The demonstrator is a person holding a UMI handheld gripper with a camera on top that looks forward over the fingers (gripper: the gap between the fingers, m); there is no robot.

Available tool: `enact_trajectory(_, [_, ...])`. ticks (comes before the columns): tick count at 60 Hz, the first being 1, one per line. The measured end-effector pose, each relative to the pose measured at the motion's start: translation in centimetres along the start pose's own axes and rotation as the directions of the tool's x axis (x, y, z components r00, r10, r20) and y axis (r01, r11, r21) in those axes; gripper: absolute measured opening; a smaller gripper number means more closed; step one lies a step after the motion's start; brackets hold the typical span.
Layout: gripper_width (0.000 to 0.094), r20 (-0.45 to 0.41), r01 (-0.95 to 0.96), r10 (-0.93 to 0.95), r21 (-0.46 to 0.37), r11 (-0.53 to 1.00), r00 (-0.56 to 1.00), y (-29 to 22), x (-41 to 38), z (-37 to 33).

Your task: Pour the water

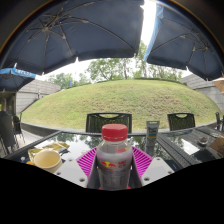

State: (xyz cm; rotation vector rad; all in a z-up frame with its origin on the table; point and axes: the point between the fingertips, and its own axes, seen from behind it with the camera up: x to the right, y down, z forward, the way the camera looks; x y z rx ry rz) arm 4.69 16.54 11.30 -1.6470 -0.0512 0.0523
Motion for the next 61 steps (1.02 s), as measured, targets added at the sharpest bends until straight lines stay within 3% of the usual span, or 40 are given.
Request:
enact_trajectory(2, [0.0598, -0.005, 0.003, -0.004, -0.027, 1.0, 1.0, 0.3, 0.1, -0.3])
enact_trajectory(6, [0.0844, -0.009, 0.01, -0.01, -0.065, 0.998, 1.0, 0.5, 0.1, -1.6])
enact_trajectory(19, [0.0834, 0.0, 0.12, -0.121, -0.078, 0.99, 0.993, -0.5, -1.1, -10.1])
enact_trajectory(38, [0.0837, 0.21, 0.029, -0.003, -0.12, 0.992, 0.978, 0.1, -9.9, -23.4])
enact_trajectory(50, [0.084, 0.226, 0.154, -0.133, -0.079, 0.985, 0.965, -0.2, -11.0, -25.6])
enact_trajectory(61, [0.0835, 0.26, 0.117, -0.083, -0.122, 0.986, 0.962, 0.9, -11.4, -25.7])
